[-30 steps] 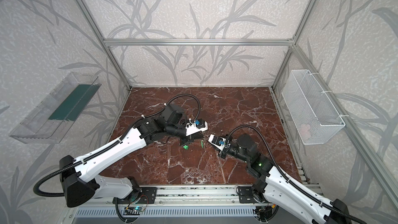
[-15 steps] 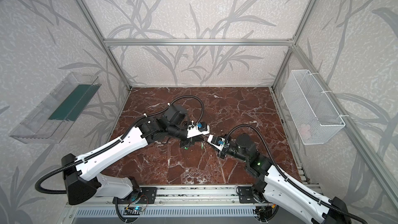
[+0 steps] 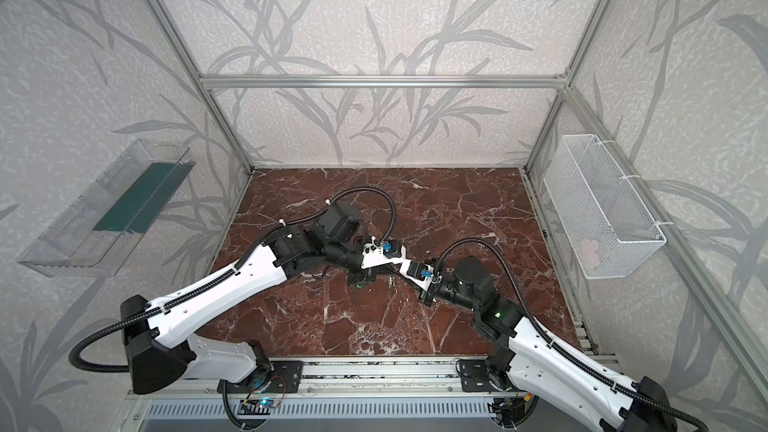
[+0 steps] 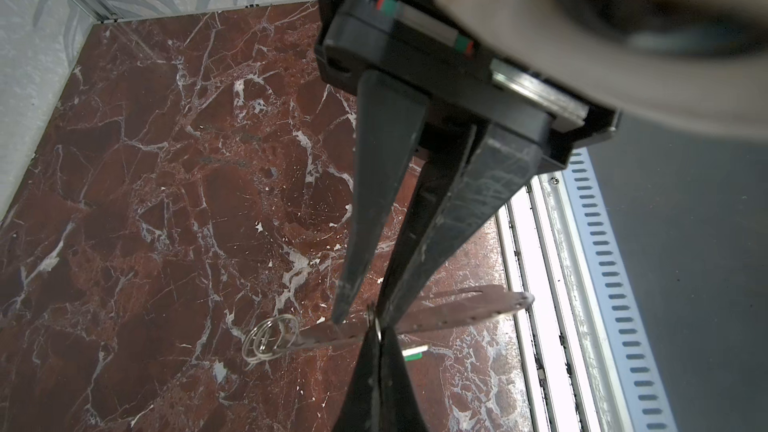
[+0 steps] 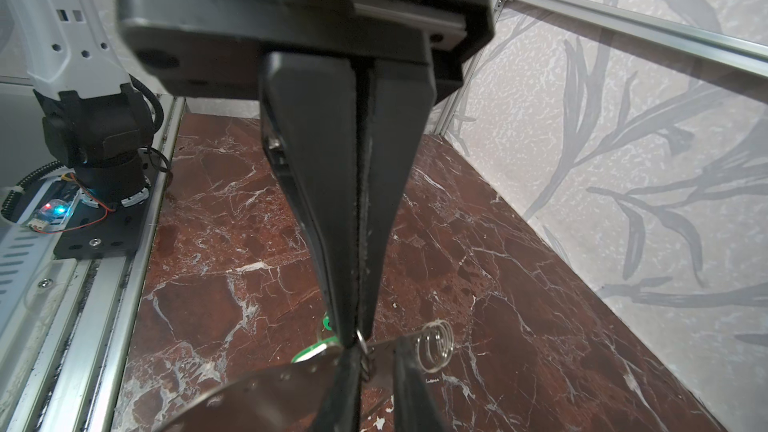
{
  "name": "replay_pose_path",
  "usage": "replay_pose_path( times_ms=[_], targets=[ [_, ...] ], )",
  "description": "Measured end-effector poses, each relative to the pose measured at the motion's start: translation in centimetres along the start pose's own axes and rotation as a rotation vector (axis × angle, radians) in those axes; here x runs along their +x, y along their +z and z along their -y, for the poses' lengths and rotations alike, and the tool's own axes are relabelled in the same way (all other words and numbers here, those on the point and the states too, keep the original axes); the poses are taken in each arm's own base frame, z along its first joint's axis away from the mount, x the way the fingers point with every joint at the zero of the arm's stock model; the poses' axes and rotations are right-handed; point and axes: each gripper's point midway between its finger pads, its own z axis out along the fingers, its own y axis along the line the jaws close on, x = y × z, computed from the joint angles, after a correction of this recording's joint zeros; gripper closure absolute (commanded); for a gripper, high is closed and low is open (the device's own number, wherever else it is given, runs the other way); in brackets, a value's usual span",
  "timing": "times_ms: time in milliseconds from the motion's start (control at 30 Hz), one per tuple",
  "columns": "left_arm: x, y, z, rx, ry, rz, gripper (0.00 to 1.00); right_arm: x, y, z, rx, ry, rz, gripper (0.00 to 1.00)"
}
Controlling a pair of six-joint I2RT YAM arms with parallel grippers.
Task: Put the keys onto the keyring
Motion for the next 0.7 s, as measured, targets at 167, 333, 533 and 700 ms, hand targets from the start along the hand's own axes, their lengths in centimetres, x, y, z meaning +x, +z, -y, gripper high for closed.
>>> replay_pose_path(
  times_ms=[167, 333, 533, 700],
  targets=[
    [0.1, -0.1, 0.0, -0.008, 0.032, -0.006, 1.0, 0.0, 0.0, -0.2, -0.012, 0.01, 0.004, 1.0],
    [0.0, -0.2, -0.1, -0.016, 0.054, -0.005, 0.93, -0.1, 0.0, -0.4, -0.021, 0.014, 0.008, 1.0],
    [0.5, -0.4, -0.5, -0.114, 0.04, 0.042, 0.6, 0.3, 0.0, -0.5, -0.015, 0.046, 0.019, 1.0],
    [1.4, -1.5, -1.0, -0.213, -0.023, 0.119, 0.6, 0.3, -0.1, -0.3, 0.008, 0.083, 0.049, 1.0]
  ],
)
